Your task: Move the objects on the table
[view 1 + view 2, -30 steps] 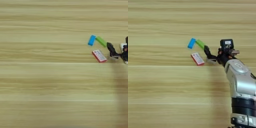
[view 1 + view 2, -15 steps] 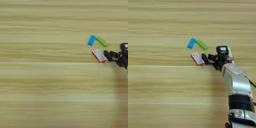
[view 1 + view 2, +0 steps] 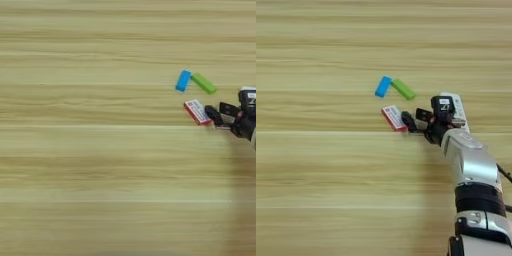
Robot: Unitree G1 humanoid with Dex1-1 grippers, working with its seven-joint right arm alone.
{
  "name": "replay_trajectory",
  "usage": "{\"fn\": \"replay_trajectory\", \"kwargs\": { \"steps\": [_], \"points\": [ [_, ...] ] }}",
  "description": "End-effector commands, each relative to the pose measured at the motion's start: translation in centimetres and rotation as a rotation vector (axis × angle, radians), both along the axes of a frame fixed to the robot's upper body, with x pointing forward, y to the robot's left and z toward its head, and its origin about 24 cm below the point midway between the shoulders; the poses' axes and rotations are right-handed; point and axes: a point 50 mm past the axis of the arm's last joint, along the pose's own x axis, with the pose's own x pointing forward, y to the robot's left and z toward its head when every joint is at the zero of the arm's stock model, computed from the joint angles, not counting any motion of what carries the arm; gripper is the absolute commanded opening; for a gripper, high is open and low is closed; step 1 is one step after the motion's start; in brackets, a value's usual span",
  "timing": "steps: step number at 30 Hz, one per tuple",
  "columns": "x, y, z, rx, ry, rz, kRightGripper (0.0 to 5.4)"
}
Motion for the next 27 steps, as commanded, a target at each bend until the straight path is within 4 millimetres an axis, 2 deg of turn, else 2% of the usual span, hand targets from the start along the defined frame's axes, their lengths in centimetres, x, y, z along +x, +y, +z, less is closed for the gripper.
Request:
{"fn": "replay_trajectory", "kwargs": {
  "steps": [1, 10, 20, 27],
  "points": [
    [1.7, -0.8, 3.6, -0.067, -0.108, 0.000, 5.38],
    [1.7, -1.0, 3.1, -0.055, -0.074, -0.012, 5.38],
    [1.6, -1.2, 2.2, -0.019, 0.008, -0.016, 4.39],
    [1.5, -1.2, 1.9, -0.020, 0.036, -0.004, 3.51]
  ]
}}
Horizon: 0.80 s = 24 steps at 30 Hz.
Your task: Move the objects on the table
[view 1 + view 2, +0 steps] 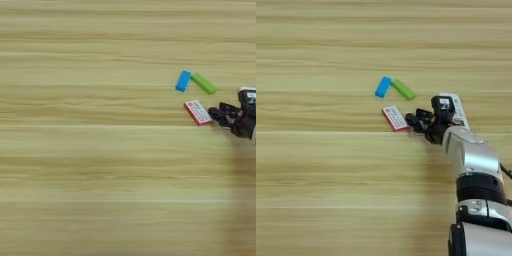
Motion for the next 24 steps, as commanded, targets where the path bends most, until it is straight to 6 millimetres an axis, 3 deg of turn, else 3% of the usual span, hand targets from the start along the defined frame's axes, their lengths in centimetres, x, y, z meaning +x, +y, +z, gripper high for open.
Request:
{"fn": "replay_trajectory", "kwargs": {
  "steps": [1, 5, 24],
  "points": [
    [1.01, -0.59, 2.34, -0.055, -0.057, 0.011, 3.46],
    [0.98, -0.60, 2.31, -0.058, -0.056, 0.015, 2.96],
    [0.99, -0.41, 2.33, -0.059, -0.076, 0.034, 2.48]
  ]
}}
